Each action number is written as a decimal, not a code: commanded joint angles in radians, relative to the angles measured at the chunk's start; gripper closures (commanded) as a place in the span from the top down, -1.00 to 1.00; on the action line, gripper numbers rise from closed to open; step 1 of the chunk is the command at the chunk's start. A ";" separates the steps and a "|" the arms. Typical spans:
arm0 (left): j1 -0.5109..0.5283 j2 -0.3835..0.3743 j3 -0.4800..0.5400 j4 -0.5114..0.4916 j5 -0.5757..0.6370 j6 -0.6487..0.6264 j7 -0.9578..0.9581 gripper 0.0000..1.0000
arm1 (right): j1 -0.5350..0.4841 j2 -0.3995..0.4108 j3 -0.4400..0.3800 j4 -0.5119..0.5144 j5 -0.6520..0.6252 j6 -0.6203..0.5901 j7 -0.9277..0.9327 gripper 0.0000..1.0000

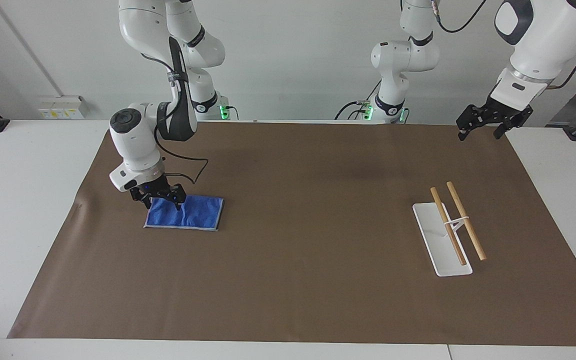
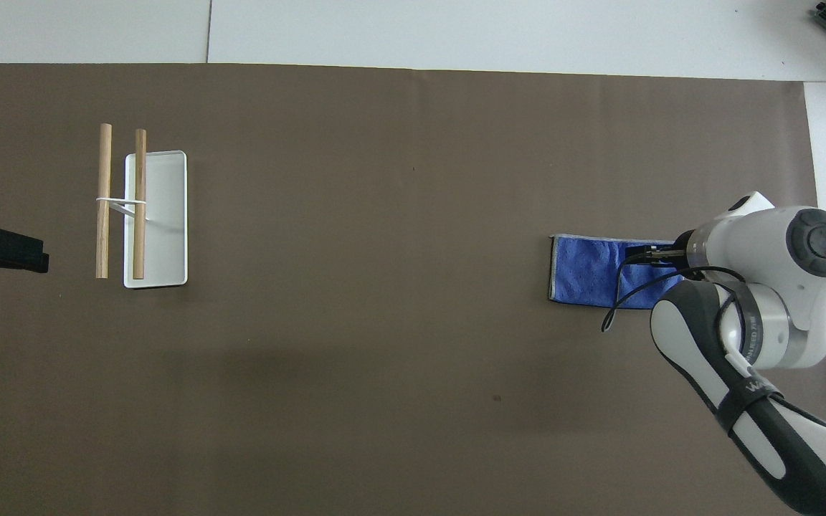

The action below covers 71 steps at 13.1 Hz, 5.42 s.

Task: Right arm passes towel to left arm to hang
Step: 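Reach the right gripper to the blue towel and grasp its edge, then lift the blue towel with the right gripper toward the wooden rack, then grasp the towel with the left gripper while the right gripper holds it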

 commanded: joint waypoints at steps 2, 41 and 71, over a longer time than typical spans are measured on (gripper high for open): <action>0.006 -0.012 -0.003 0.002 0.019 -0.018 0.001 1.00 | -0.004 0.016 0.006 -0.030 0.065 0.054 -0.051 1.00; -0.015 -0.015 -0.061 0.003 0.017 -0.016 -0.004 1.00 | 0.106 -0.039 0.372 0.245 1.410 0.110 0.010 -1.00; -0.015 -0.049 -0.311 -0.391 -0.237 0.876 -1.638 0.97 | 0.406 0.048 0.379 0.416 1.799 0.438 0.306 -1.00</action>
